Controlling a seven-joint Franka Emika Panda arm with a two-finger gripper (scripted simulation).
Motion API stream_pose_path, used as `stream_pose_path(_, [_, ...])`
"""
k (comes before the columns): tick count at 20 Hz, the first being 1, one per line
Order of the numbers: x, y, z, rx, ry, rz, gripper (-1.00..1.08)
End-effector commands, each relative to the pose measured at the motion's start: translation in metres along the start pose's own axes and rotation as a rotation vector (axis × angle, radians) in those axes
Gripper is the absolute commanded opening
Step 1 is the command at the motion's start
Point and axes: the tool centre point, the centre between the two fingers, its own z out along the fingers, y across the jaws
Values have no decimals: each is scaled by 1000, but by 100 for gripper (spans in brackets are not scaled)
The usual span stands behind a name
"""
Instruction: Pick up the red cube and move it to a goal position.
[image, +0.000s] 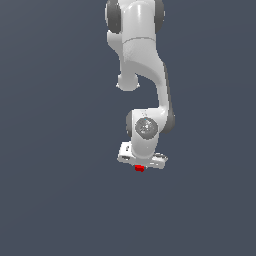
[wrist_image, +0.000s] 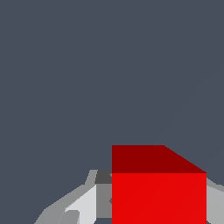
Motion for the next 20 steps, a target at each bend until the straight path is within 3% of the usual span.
stream_pose_path(1, [1, 3, -5, 0, 1, 0, -100])
stream_pose_path(9, [2, 26, -46, 0, 1, 0, -100])
stream_pose_path(20, [6, 87, -156, 1, 1, 1, -100])
